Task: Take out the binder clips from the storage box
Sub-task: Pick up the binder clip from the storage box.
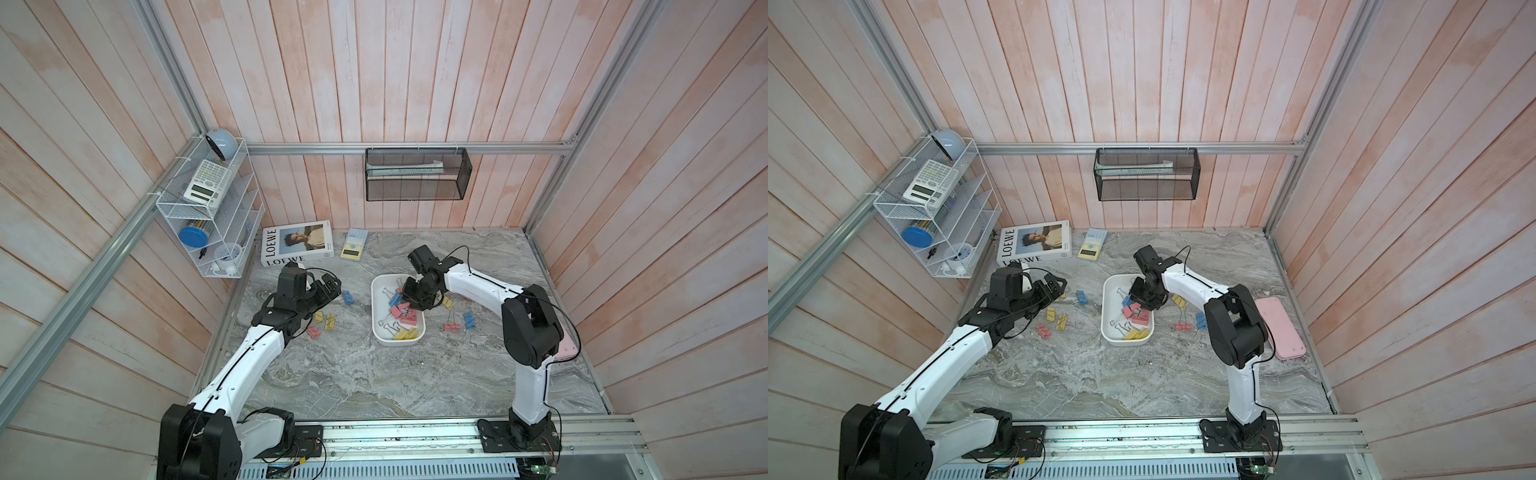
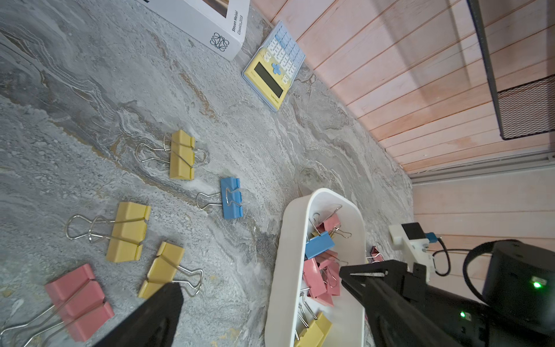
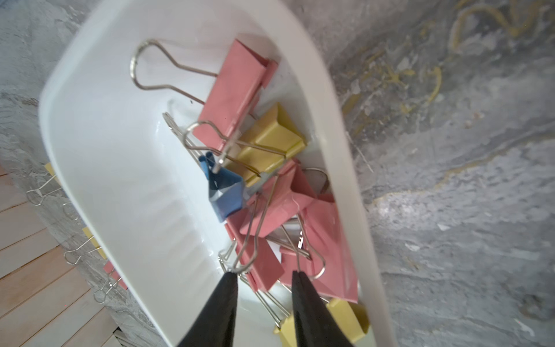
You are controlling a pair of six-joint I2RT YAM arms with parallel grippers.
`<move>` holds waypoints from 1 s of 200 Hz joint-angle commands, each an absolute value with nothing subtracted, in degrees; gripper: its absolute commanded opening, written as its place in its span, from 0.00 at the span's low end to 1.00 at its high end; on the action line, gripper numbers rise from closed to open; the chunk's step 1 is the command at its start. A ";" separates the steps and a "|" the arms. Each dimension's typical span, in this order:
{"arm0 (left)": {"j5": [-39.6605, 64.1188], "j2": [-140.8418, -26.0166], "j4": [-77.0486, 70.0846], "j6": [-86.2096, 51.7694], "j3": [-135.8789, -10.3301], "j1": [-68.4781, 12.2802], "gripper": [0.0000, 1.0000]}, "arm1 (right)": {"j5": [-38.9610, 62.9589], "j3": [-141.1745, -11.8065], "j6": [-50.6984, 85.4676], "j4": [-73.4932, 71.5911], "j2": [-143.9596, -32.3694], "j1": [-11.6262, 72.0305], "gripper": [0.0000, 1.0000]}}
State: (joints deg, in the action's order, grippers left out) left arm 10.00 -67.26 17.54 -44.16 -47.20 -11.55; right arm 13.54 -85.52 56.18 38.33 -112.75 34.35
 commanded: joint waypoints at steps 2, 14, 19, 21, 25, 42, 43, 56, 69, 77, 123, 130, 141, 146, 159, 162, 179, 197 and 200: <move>9.84 -66.77 16.46 -43.71 -46.24 -11.25 1.00 | 12.06 -83.30 58.66 36.80 -109.56 34.72 0.36; 9.98 -66.72 16.45 -43.68 -46.27 -11.25 1.00 | 12.25 -83.19 58.91 36.78 -109.75 34.53 0.36; 10.06 -66.80 16.44 -43.68 -46.26 -11.25 1.00 | 12.29 -83.35 58.90 36.97 -109.92 34.54 0.36; 10.05 -66.77 16.44 -43.68 -46.24 -11.25 1.00 | 12.28 -83.38 58.89 37.13 -109.94 34.52 0.36; 9.94 -66.80 16.52 -43.69 -46.23 -11.25 1.00 | 12.23 -83.51 58.89 37.18 -110.03 34.54 0.36; 9.85 -66.56 16.64 -43.68 -46.02 -11.25 1.00 | 12.21 -82.95 58.97 35.78 -110.19 34.34 0.36; 9.85 -66.54 16.67 -43.68 -45.99 -11.25 1.00 | 12.21 -82.91 58.97 35.65 -110.20 34.35 0.36; 9.85 -66.45 16.76 -43.59 -45.96 -11.25 1.00 | 12.62 -83.37 58.97 34.73 -110.76 34.09 0.36; 9.76 -66.28 17.04 -43.52 -46.06 -11.25 1.00 | 12.99 -84.87 58.56 35.17 -111.33 34.00 0.36; 9.58 -66.12 17.16 -43.47 -46.06 -11.25 1.00 | 12.94 -85.68 58.34 35.40 -111.50 34.07 0.36; 9.40 -66.00 17.49 -43.38 -46.06 -11.25 1.00 | 14.29 -86.99 59.18 34.86 -113.32 33.25 0.36; 9.36 -66.03 17.49 -43.27 -46.14 -11.25 1.00 | 14.43 -86.97 59.37 34.47 -113.67 33.03 0.36; 9.39 -66.11 17.64 -43.16 -46.30 -11.20 1.00 | 14.42 -87.36 59.41 34.06 -114.27 32.83 0.34; 9.40 -66.18 17.74 -43.19 -46.32 -11.19 1.00 | 14.57 -87.74 59.39 34.12 -114.62 32.68 0.34; 9.40 -66.16 17.74 -43.08 -46.41 -11.19 1.00 | 15.16 -88.50 59.41 34.22 -115.65 32.33 0.33; 9.40 -66.17 17.74 -43.07 -46.44 -11.21 1.00 | 15.32 -88.64 59.48 34.27 -115.86 32.28 0.32; 9.35 -66.18 17.84 -43.02 -46.48 -11.16 1.00 | 15.74 -88.90 59.76 33.61 -116.44 31.92 0.26; 9.30 -66.18 18.10 -42.81 -46.59 -11.16 1.00 | 16.41 -88.85 60.11 32.61 -116.43 31.80 0.09; 9.25 -66.14 18.10 -42.80 -46.63 -11.16 1.00 | 16.51 -88.83 60.12 32.62 -116.45 31.79 0.07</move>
